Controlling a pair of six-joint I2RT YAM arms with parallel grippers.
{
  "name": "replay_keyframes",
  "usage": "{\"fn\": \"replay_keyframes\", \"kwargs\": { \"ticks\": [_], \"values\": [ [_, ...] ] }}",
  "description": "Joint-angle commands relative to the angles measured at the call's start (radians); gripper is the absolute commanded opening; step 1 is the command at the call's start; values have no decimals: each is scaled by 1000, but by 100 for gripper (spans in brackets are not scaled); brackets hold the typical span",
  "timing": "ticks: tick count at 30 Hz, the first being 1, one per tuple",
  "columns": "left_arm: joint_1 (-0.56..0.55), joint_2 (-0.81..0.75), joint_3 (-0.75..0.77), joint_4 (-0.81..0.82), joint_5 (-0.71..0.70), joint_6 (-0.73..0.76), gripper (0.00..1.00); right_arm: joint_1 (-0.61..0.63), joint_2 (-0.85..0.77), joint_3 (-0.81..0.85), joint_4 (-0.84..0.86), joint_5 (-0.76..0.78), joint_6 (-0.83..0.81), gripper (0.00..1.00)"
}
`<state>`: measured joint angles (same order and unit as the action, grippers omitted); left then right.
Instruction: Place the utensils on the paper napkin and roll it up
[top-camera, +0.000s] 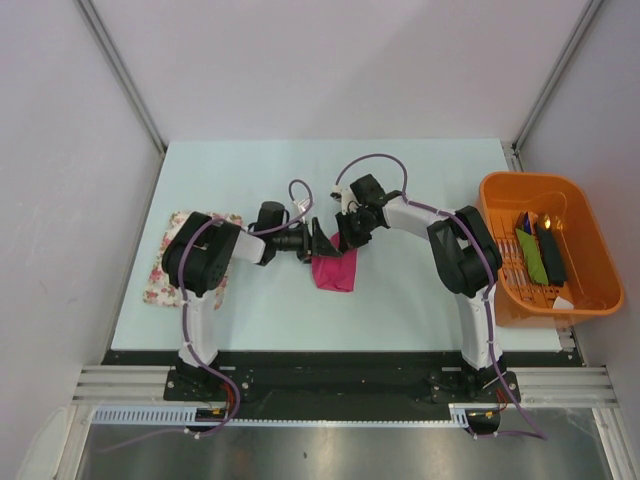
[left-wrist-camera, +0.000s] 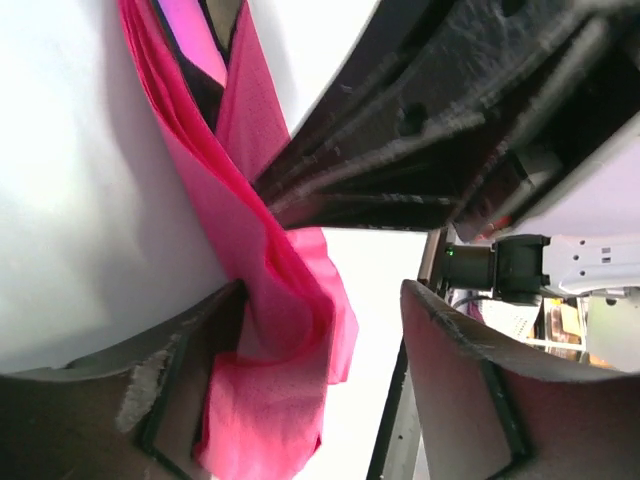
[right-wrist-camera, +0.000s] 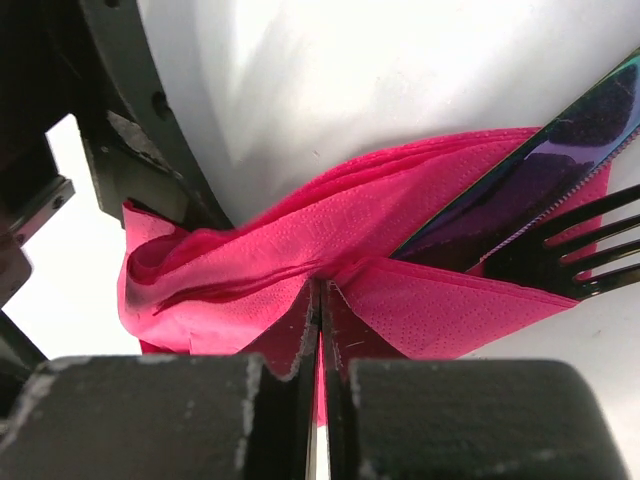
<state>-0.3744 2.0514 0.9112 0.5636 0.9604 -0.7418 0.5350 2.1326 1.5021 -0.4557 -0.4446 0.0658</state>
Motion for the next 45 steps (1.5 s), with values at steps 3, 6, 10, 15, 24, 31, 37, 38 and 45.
{"fn": "replay_keyframes", "kwargs": {
  "ticks": [3,6,10,15,24,31,37,38,45],
  "values": [
    [25,14,22,-68,69,81,64,3,90,-40,-40,103,-21,1],
    [54,-51,-14,-166,103,127,60,6,92,-42,-38,103,-21,1],
    [86,-117,-57,-244,119,153,57,8,96,-42,-28,101,-15,1],
    [98,-166,-71,-283,103,162,50,16,96,-43,-18,103,-6,0],
    [54,-183,-28,-234,12,93,10,20,93,-51,-12,103,-1,0],
    [-26,-178,0,-289,-63,96,10,16,87,-54,-14,101,5,0],
    [-61,-94,29,-284,-114,45,15,13,84,-56,-9,92,15,0],
    [-69,-83,46,-304,-141,50,15,13,84,-57,-8,93,14,0],
    [-69,-25,130,-583,-297,199,11,3,53,-51,-14,70,32,0]
  ]
}}
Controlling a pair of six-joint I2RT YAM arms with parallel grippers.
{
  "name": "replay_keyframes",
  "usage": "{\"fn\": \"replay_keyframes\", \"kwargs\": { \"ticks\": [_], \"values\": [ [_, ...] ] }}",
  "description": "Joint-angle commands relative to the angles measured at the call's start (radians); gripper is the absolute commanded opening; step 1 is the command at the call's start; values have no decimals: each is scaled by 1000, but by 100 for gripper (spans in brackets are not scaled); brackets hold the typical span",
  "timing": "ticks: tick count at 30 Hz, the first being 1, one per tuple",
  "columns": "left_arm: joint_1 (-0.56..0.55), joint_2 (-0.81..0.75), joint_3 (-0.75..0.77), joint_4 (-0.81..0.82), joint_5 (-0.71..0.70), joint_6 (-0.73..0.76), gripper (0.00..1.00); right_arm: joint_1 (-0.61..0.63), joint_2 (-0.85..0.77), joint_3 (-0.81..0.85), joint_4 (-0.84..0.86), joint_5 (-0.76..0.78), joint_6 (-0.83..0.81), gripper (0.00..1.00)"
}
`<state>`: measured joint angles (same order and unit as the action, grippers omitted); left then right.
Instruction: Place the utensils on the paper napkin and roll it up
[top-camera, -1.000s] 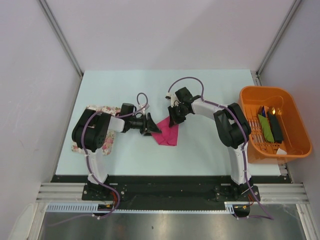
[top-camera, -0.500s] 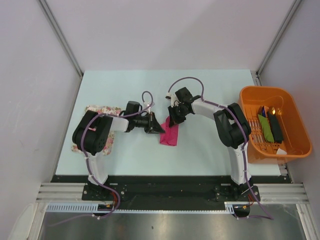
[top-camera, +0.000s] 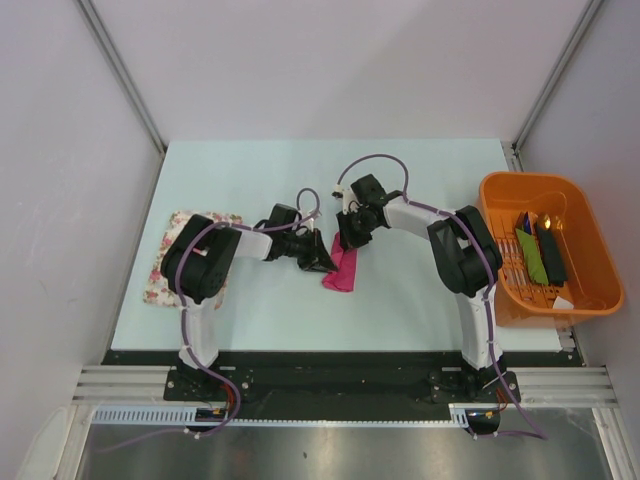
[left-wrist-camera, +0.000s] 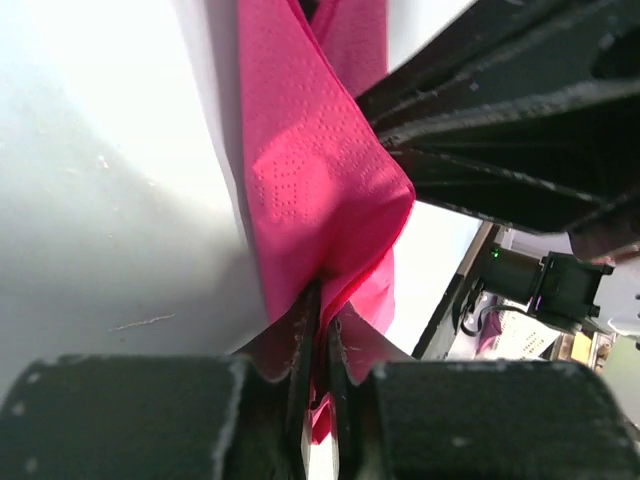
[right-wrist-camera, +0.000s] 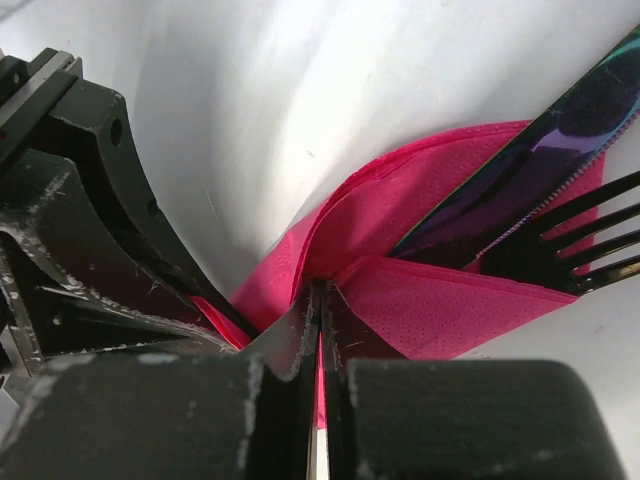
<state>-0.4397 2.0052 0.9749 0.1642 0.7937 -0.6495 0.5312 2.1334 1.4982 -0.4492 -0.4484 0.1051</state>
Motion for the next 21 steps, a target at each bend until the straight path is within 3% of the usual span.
{"fn": "replay_keyframes", "kwargs": {
  "ticks": [1,7,13,21],
  "values": [
    [-4,29,70,-199,-139,116,9,6,48,-44,-23,68,-2,1],
    [-5,35,61,-212,-149,122,0,-54,-30,-47,12,-108,114,5],
    [-5,41,70,-203,-129,117,0,-157,-145,-208,223,-297,341,8],
    [-7,50,74,-206,-122,125,0,-192,-162,-297,411,-375,446,8]
  ]
}}
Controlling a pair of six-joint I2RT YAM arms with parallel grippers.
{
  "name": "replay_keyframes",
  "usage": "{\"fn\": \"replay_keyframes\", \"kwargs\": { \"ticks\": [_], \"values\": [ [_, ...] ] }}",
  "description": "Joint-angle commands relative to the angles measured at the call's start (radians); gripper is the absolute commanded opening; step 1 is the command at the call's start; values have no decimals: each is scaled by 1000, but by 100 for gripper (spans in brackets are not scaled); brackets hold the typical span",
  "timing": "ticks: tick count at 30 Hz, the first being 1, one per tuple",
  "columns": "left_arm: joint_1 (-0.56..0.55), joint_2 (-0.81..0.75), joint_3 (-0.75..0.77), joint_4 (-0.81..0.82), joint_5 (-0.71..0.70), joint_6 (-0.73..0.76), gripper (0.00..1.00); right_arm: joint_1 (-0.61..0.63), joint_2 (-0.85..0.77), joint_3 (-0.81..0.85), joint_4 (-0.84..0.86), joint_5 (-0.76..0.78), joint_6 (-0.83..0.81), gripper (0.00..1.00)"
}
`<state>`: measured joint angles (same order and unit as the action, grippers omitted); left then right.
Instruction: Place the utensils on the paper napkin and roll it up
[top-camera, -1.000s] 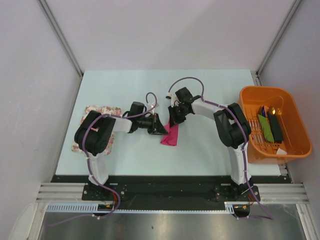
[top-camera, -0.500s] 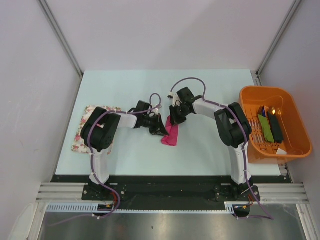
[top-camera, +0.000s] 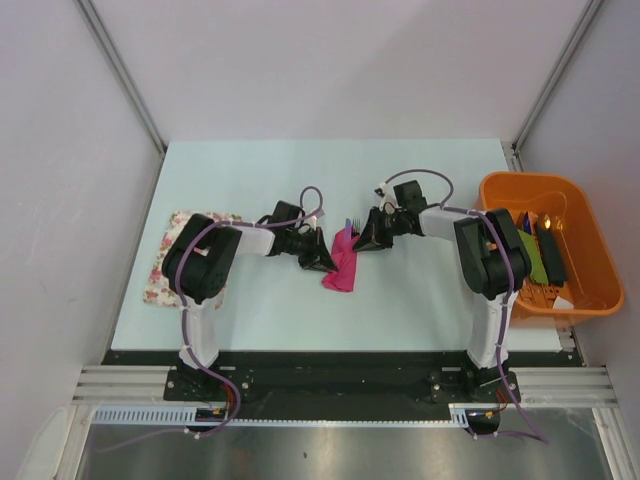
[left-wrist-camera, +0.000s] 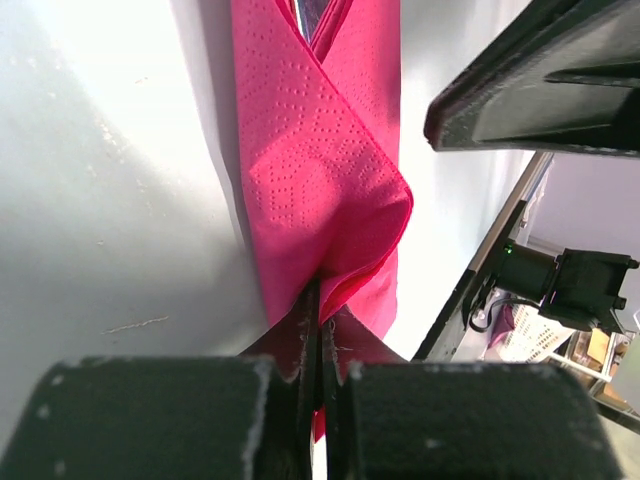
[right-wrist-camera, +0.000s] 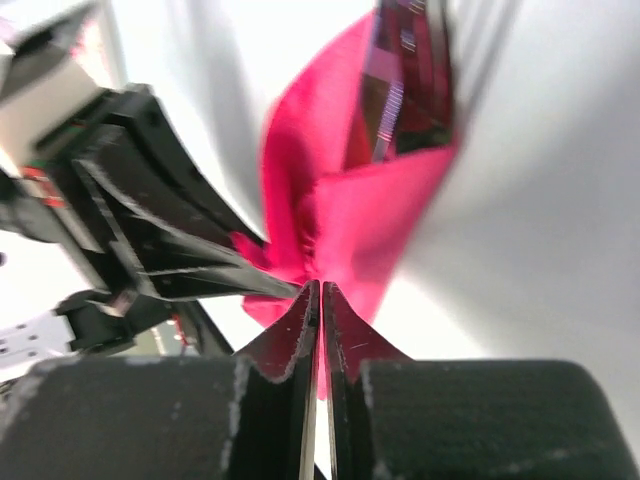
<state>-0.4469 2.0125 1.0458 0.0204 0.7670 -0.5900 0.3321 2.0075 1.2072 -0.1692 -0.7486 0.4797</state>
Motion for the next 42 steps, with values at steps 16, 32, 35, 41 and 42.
{"fn": "replay_keyframes", "kwargs": {
  "ticks": [16,32,35,41,42],
  "values": [
    [1,42,22,-44,-74,64,0,35,82,18,120,5,11,4],
    [-75,-84,20,157,51,-74,0,76,137,15,68,112,-4,0],
    [-90,-77,13,216,63,-123,0,87,137,17,62,123,-6,0],
    [-119,-34,16,286,66,-174,0,88,137,14,59,134,-4,0],
    [-122,-20,13,295,66,-179,0,88,137,12,60,138,-4,0]
  ]
}}
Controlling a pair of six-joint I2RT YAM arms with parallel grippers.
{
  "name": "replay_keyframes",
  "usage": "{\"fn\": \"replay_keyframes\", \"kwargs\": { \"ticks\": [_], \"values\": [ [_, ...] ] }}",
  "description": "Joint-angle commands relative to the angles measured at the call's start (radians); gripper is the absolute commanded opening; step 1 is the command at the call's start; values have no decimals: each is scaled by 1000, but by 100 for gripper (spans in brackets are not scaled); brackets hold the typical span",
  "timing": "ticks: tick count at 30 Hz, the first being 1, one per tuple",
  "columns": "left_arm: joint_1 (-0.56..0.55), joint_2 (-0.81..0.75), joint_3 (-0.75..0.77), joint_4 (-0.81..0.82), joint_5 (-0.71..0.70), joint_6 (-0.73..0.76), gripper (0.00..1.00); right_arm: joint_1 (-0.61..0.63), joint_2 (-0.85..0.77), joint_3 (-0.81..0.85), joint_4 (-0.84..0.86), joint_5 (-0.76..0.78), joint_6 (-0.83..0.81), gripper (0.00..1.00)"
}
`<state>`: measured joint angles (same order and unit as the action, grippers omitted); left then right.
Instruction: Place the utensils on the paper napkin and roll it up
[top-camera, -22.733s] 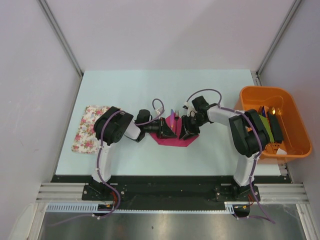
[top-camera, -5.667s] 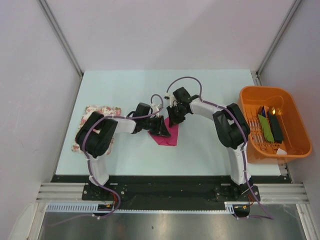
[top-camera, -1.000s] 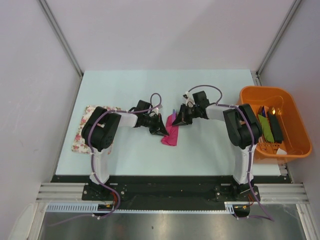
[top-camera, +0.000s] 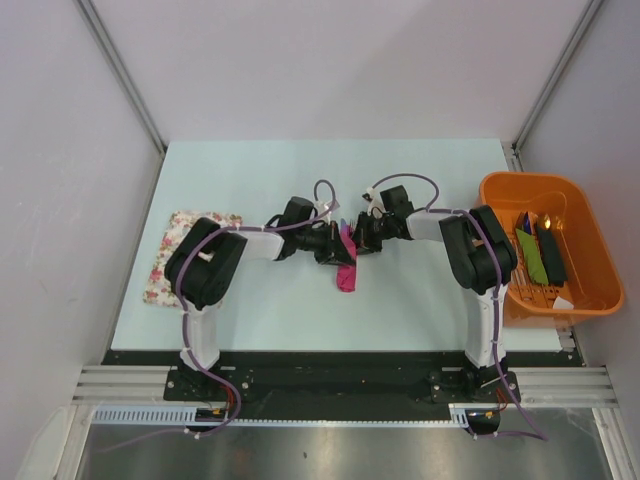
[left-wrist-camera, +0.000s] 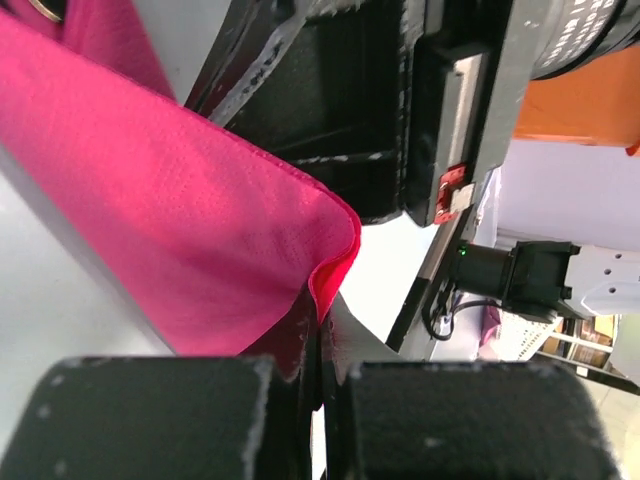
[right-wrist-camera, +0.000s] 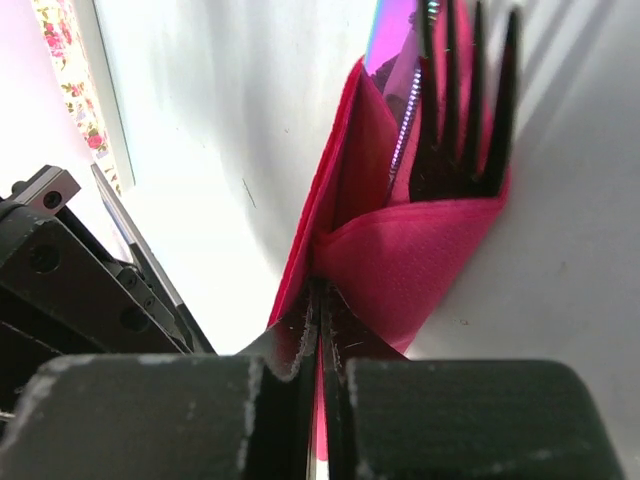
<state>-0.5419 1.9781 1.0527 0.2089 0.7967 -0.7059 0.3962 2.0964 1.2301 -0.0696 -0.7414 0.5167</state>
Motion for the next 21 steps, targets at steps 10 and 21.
{"fn": "replay_keyframes", "kwargs": {
  "ticks": [10,21],
  "values": [
    [-41,123,-17,169,4,-81,0,23,44,-12,-39,135,-40,0],
    [-41,160,-46,77,-31,20,0,-42,-48,150,-257,142,-155,7]
  ]
}}
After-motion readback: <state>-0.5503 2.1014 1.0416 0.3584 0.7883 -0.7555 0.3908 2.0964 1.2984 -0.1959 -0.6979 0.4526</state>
